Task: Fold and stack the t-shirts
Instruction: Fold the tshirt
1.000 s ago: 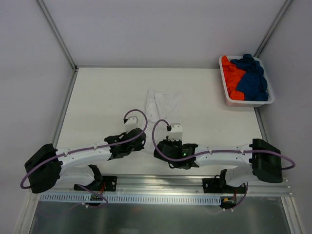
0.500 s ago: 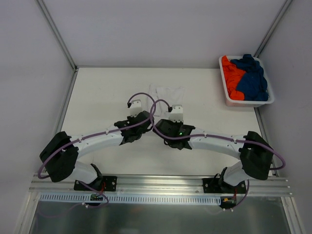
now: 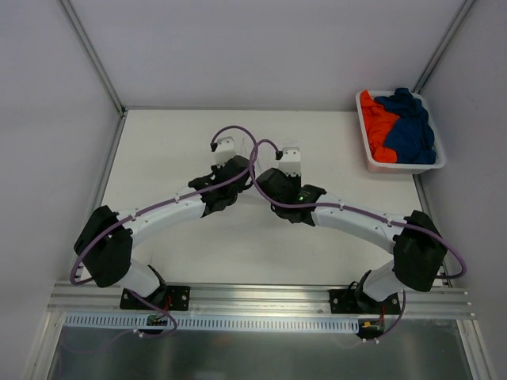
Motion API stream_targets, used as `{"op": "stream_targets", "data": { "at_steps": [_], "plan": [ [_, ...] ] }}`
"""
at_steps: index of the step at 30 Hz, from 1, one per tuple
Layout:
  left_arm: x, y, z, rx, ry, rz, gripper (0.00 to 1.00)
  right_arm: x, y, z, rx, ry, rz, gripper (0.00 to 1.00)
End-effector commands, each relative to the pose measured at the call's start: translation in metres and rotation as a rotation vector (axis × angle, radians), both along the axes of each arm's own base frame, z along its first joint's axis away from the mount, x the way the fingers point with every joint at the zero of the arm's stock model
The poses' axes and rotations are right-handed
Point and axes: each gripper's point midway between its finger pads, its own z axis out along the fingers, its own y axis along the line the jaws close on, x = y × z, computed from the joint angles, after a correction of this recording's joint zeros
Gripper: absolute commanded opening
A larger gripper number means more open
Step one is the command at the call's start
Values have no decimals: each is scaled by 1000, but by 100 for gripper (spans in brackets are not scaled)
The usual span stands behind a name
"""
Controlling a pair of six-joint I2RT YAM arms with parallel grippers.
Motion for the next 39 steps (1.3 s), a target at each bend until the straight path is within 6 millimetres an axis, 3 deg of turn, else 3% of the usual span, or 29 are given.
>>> {"op": "stream_targets", "data": {
  "at_steps": [1,6,12,18,19,21,22,23,25,28,29,30,31,32,33,34,36,39],
  "plan": [
    [9,12,15,44,-47,33,0,12,0,13,-17,-28,0,1],
    [28,3,16,60,-52,29,0,30,-2,8,-13,-33,-21,1],
    [72,-2,9,47,-45,45,0,65,-8,7,-16,-28,-59,1],
    [122,-6,5,41,-53,56,0,113,-13,14,-4,-42,-76,0],
    [132,-2,-7,56,-36,67,0,121,-12,4,-17,-19,-72,1],
    [150,-9,-2,40,-50,50,0,142,-16,10,-8,-39,-90,1],
    [163,-14,-4,39,-58,49,0,150,-15,-3,-19,-15,-83,1],
    [172,-11,-4,41,-62,57,0,163,-19,3,-4,-25,-95,0],
    [191,-18,-10,36,-63,42,0,179,-25,-12,-10,0,-108,1],
    [212,-23,-22,47,-63,20,0,197,-24,-14,12,11,-101,0],
    [222,-26,-11,43,-90,23,6,203,-30,-29,-1,34,-113,1],
    [227,-26,-12,58,-97,19,17,211,-29,-25,13,24,-118,2],
    [236,-29,-13,62,-108,19,57,216,-30,-30,14,30,-124,8],
    [242,-31,-9,59,-131,16,85,222,-36,-33,14,36,-138,19],
    [246,-33,-8,71,-141,7,99,232,-35,-37,19,34,-144,57],
    [254,-36,-6,70,-157,5,99,238,-41,-37,16,28,-159,65],
    [260,-38,2,84,-182,5,99,251,-46,-39,-10,1,-186,71],
    [269,-37,28,86,-261,24,99,269,-50,-8,-22,-107,-193,72]
  ]
}}
